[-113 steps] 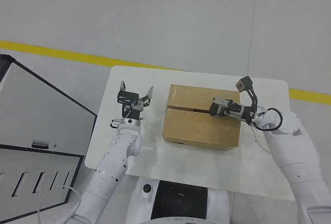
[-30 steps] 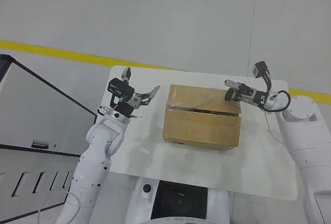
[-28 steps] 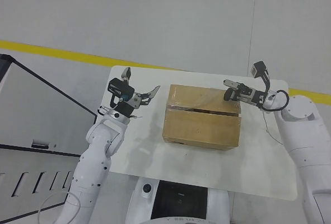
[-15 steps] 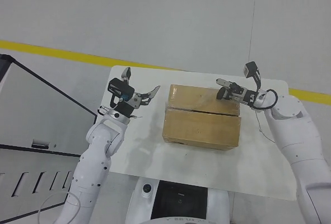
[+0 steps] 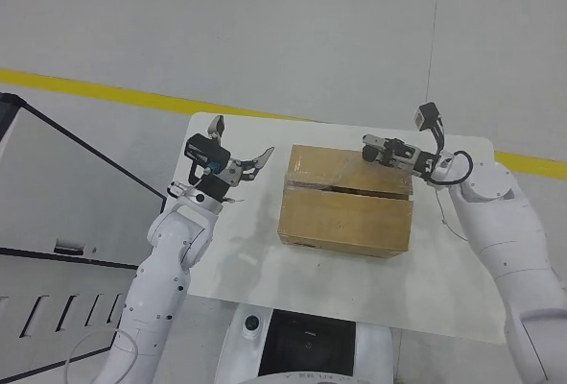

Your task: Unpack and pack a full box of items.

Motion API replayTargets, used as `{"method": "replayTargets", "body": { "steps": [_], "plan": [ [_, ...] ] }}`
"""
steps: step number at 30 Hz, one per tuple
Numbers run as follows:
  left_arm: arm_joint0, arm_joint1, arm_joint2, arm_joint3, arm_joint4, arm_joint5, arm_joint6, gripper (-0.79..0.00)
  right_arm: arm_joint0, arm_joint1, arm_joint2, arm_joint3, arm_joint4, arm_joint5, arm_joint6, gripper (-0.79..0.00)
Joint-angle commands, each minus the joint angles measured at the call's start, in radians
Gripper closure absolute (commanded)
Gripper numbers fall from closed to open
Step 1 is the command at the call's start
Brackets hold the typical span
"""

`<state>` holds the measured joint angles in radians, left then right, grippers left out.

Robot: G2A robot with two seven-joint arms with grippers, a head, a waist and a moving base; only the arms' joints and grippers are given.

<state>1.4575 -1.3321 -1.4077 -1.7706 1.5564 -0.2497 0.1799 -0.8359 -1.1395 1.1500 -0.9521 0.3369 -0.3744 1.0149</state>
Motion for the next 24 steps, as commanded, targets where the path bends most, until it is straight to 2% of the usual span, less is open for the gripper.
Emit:
{"method": "replayTargets", "body": {
  "steps": [1, 4, 7, 10, 11, 12, 18, 24],
  "plan": [
    [0.0, 0.0, 0.0, 0.0, 0.0, 0.0, 0.0, -0.785, 0.004, 0.006, 0.014, -0.026, -0.014, 0.003, 0.005, -0.514],
    [0.0, 0.0, 0.0, 0.0, 0.0, 0.0, 0.0, -0.785, 0.004, 0.021, 0.045, -0.087, -0.061, 0.002, 0.027, -0.542],
    [0.0, 0.0, 0.0, 0.0, 0.0, 0.0, 0.0, -0.785, 0.024, 0.029, 0.036, -0.159, -0.133, 0.032, 0.081, -0.505],
    [0.0, 0.0, 0.0, 0.0, 0.0, 0.0, 0.0, -0.785, 0.073, 0.016, -0.034, -0.207, -0.185, 0.077, 0.127, -0.252],
    [0.0, 0.0, 0.0, 0.0, 0.0, 0.0, 0.0, -0.785, 0.094, 0.009, -0.061, -0.207, -0.195, 0.092, 0.136, -0.095],
    [0.0, 0.0, 0.0, 0.0, 0.0, 0.0, 0.0, -0.785, 0.116, 0.001, -0.092, -0.202, -0.203, 0.1, 0.144, 0.0],
    [0.0, 0.0, 0.0, 0.0, 0.0, 0.0, 0.0, -0.785, 0.2, -0.059, -0.271, -0.13, -0.235, 0.093, 0.126, 0.0],
    [0.0, 0.0, 0.0, 0.0, 0.0, 0.0, 0.0, -0.785, 0.26, -0.1, -0.374, -0.054, -0.277, 0.084, 0.137, 0.0]
  ]
}}
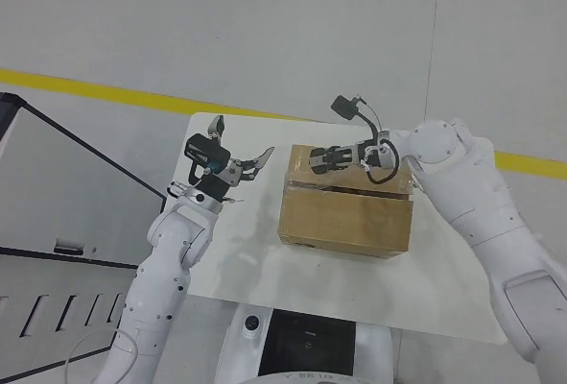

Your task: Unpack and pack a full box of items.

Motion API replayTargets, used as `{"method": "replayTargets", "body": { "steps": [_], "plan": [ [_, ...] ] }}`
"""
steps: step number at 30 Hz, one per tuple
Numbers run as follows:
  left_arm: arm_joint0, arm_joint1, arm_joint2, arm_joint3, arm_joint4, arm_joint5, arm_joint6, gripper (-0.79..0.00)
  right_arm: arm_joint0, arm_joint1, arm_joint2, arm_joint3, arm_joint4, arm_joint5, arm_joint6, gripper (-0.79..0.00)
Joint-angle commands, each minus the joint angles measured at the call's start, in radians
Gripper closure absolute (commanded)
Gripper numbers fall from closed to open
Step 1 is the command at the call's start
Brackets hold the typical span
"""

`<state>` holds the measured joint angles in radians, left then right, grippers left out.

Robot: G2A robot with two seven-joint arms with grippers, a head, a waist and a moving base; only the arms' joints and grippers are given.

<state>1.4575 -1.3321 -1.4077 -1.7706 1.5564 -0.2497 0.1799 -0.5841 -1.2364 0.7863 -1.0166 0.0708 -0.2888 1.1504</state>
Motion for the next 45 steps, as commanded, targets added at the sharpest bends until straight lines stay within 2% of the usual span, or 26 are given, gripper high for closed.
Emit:
{"method": "replayTargets", "body": {
  "steps": [1, 7, 12, 30, 45],
  "plan": [
    [0.0, 0.0, 0.0, 0.0, 0.0, 0.0, 0.0, -0.785, 0.015, -0.01, -0.027, 0.016, -0.026, 0.0, 0.007, 0.0],
    [0.0, 0.0, 0.0, 0.0, 0.0, 0.0, 0.0, -0.785, 0.048, -0.026, -0.061, 0.039, -0.06, 0.022, 0.03, 0.0],
    [0.0, 0.0, 0.0, 0.0, 0.0, 0.0, 0.0, -0.785, 0.053, -0.015, -0.048, 0.029, -0.097, 0.041, 0.067, 0.0],
    [0.0, 0.0, 0.0, 0.0, 0.0, 0.0, 0.0, -0.785, -0.067, 0.083, 0.104, -0.196, -0.23, 0.166, 0.206, 0.0],
    [0.0, 0.0, 0.0, 0.0, 0.0, 0.0, 0.0, -0.785, -0.183, 0.145, 0.218, -0.348, -0.321, 0.248, 0.252, 0.0]
  ]
}}
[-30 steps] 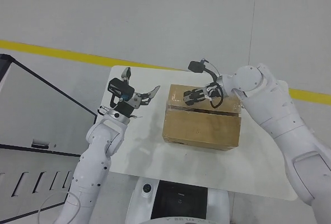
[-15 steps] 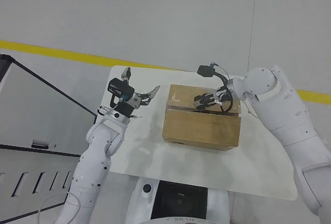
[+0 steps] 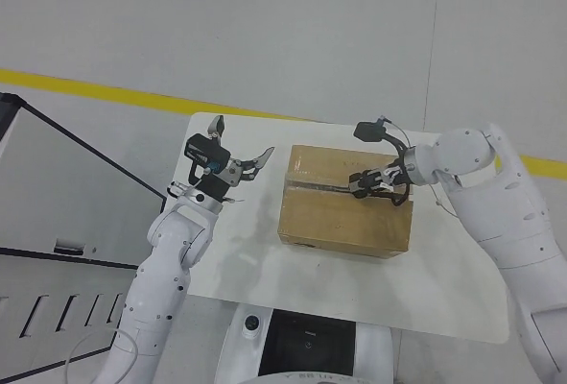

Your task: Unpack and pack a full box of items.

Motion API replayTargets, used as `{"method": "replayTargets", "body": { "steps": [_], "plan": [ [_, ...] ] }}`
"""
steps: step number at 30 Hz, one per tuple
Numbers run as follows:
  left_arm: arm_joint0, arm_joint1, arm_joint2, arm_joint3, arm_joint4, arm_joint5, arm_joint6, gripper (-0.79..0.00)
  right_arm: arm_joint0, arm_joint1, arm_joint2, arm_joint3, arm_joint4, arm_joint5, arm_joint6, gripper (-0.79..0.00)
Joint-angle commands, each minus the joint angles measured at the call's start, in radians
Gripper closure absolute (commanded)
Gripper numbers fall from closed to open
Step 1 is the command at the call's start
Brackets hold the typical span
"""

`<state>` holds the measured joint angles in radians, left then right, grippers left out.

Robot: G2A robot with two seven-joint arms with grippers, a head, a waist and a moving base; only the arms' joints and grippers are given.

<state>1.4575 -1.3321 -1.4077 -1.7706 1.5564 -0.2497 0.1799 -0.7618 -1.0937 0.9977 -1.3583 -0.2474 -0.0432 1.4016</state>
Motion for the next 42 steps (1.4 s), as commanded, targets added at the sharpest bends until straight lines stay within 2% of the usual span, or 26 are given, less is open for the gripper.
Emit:
{"method": "replayTargets", "body": {
  "steps": [1, 20, 26, 32, 36, 39, 42],
  "plan": [
    [0.0, 0.0, 0.0, 0.0, 0.0, 0.0, 0.0, -0.785, -0.014, 0.007, 0.018, -0.014, -0.005, 0.006, 0.003, 0.0],
    [0.0, 0.0, 0.0, 0.0, 0.0, 0.0, 0.0, -0.785, -0.207, 0.087, 0.239, -0.202, -0.039, 0.127, 0.043, 0.0],
    [0.0, 0.0, 0.0, 0.0, 0.0, 0.0, 0.0, -0.785, -0.27, 0.111, 0.361, -0.295, -0.012, 0.166, 0.021, 0.0],
    [0.0, 0.0, 0.0, 0.0, 0.0, 0.0, 0.0, -0.785, -0.309, 0.134, 0.518, -0.313, 0.042, 0.143, -0.03, 0.0],
    [0.0, 0.0, 0.0, 0.0, 0.0, 0.0, 0.0, -0.785, -0.339, 0.141, 0.6, -0.283, 0.12, 0.085, -0.108, 0.0],
    [0.0, 0.0, 0.0, 0.0, 0.0, 0.0, 0.0, -0.785, -0.338, 0.137, 0.562, -0.261, 0.165, 0.024, -0.119, 0.0],
    [0.0, 0.0, 0.0, 0.0, 0.0, 0.0, 0.0, -0.785, -0.292, 0.123, 0.44, -0.233, 0.178, 0.001, -0.122, 0.0]
  ]
}}
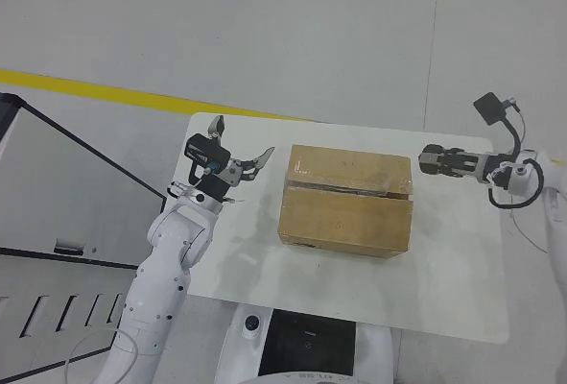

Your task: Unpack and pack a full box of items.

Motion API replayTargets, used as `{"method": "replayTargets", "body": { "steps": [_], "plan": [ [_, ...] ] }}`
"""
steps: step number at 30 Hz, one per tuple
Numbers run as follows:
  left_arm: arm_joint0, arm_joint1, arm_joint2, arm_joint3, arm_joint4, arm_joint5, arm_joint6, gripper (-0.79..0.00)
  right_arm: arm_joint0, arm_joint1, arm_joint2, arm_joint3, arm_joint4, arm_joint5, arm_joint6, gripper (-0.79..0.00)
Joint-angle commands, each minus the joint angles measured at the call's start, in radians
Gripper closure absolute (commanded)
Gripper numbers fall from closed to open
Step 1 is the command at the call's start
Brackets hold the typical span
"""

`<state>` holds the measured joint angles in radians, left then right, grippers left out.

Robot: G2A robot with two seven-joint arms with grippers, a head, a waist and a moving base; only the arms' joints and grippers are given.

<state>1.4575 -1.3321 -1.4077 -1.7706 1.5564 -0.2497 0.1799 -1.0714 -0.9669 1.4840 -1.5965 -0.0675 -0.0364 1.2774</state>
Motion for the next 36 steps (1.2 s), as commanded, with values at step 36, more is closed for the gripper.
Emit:
{"method": "replayTargets", "body": {
  "steps": [36],
  "plan": [
    [0.0, 0.0, 0.0, 0.0, 0.0, 0.0, 0.0, -0.785, 0.049, 0.009, -0.179, 0.059, -0.154, 0.127, -0.016, 0.0]
  ]
}}
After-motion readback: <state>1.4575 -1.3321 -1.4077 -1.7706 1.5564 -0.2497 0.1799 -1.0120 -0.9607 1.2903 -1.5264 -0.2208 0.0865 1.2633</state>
